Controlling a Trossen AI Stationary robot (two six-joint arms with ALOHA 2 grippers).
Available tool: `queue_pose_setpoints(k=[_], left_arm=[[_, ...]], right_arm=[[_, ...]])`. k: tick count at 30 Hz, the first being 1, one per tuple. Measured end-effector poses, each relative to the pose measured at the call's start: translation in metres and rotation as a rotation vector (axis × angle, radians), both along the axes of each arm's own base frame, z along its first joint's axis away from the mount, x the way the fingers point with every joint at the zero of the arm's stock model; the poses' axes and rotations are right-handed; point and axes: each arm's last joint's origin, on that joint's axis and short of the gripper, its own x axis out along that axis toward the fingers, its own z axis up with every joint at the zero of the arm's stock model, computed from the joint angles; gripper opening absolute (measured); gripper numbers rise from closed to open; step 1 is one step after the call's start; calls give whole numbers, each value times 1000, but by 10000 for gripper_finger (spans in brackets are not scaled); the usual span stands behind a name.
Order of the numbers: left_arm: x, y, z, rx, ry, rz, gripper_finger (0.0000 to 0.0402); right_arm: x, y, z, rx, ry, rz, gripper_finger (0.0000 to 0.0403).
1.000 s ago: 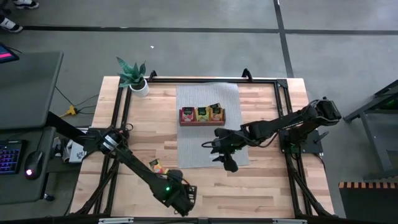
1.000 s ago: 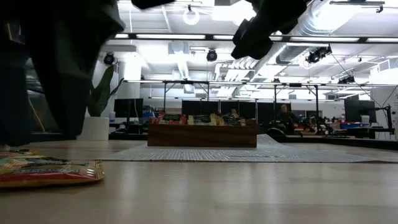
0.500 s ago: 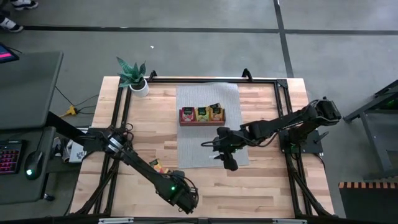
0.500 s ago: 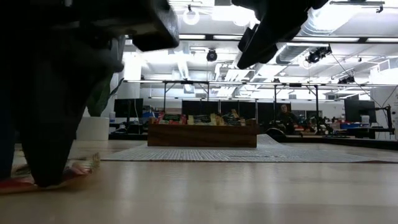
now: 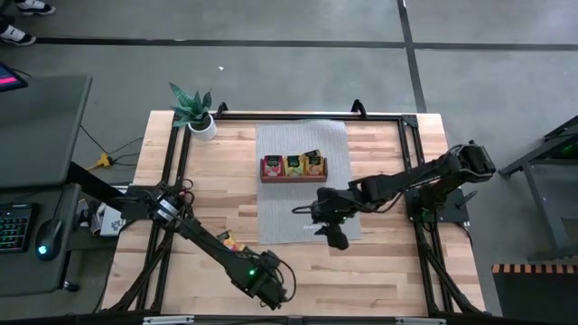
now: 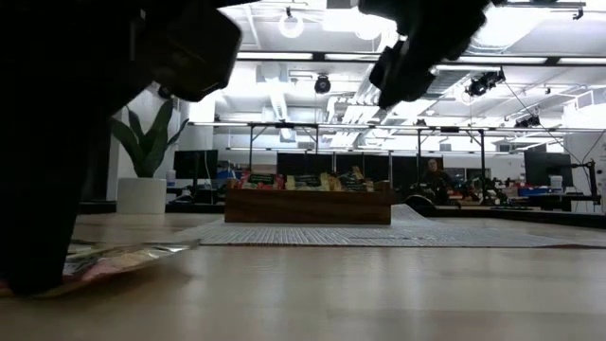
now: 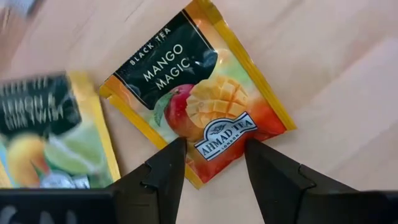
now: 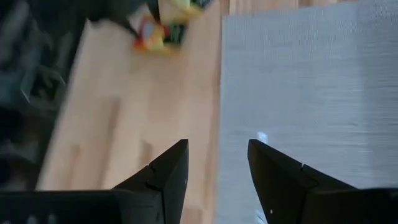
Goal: Pick & Place Tea
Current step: Put the orange tea bag into the right section of the wooden organizer
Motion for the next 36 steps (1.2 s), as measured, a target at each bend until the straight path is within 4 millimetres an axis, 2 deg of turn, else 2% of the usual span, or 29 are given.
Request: queue_pose_setpoints(k=[4, 8, 14, 19, 22, 26, 36], left_arm=[[0, 1, 0, 36, -7, -174, 166], [0, 1, 0, 101, -27, -287, 165], [-1, 5, -1, 173, -17, -374, 165], [0, 8, 0, 280, -48, -436, 165], [0, 8, 0, 304, -53, -475, 165], [2, 8, 0, 315, -65, -508, 165], [5, 6, 0, 327, -107, -516, 165]], right_arm=[[5, 1, -2, 172, -42, -168, 164], [3, 6, -23, 384, -85, -324, 163], [-23, 13, -67, 604, -99, -503, 163], [-35, 15, -81, 669, -118, -580, 166], [-29, 18, -81, 665, -129, -581, 171], [-12, 25, -86, 652, -110, -579, 180], [36, 44, -118, 641, 64, -532, 202]])
